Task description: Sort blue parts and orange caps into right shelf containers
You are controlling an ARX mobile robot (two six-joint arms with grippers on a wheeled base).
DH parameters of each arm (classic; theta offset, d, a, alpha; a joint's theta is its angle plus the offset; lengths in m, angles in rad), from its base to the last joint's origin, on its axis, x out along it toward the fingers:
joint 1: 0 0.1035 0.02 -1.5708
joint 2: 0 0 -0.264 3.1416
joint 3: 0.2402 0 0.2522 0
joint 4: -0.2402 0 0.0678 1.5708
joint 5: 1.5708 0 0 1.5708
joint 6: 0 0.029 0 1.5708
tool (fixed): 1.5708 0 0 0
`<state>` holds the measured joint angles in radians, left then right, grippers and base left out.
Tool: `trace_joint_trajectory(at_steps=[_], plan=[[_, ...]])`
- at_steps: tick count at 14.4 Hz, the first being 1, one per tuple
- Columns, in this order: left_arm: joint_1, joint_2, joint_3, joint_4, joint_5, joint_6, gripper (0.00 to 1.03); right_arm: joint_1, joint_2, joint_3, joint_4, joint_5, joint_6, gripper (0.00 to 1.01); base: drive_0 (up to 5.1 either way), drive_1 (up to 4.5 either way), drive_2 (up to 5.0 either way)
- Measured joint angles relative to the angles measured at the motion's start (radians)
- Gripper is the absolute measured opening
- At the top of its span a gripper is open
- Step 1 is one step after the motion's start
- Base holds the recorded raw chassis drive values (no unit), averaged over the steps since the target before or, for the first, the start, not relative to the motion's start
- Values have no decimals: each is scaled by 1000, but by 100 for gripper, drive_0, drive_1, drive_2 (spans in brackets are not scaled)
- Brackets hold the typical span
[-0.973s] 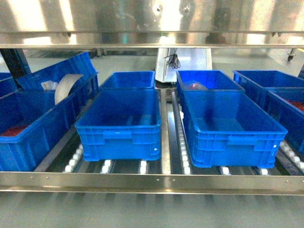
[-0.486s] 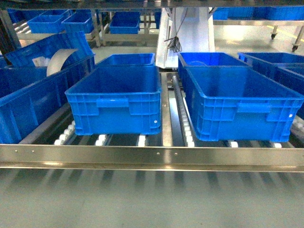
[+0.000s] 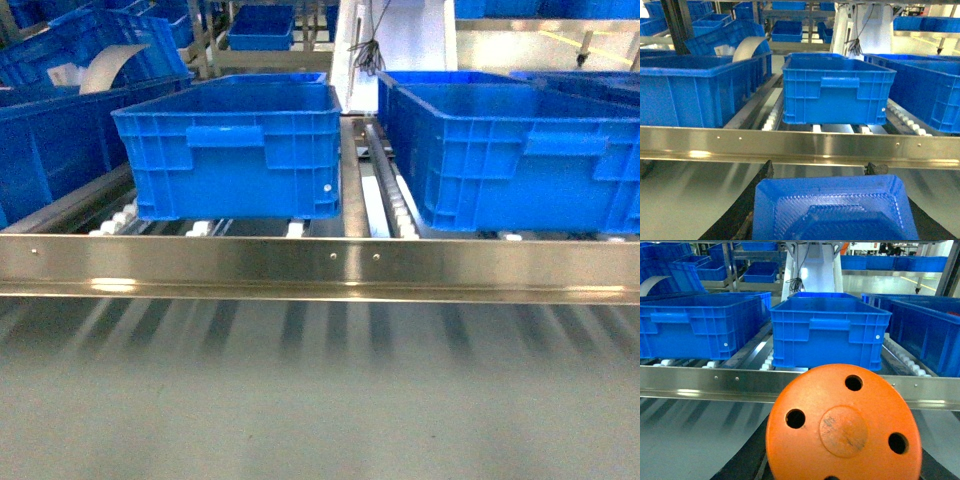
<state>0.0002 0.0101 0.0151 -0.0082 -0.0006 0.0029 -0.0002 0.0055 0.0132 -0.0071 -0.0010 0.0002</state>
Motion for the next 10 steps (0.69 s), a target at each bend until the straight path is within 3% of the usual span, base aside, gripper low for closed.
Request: trace_joint_trajectory(at_steps=[10], plan=[[0,0,0,1,0,0,43,0,0,0,1,0,0,44,0,0,0]])
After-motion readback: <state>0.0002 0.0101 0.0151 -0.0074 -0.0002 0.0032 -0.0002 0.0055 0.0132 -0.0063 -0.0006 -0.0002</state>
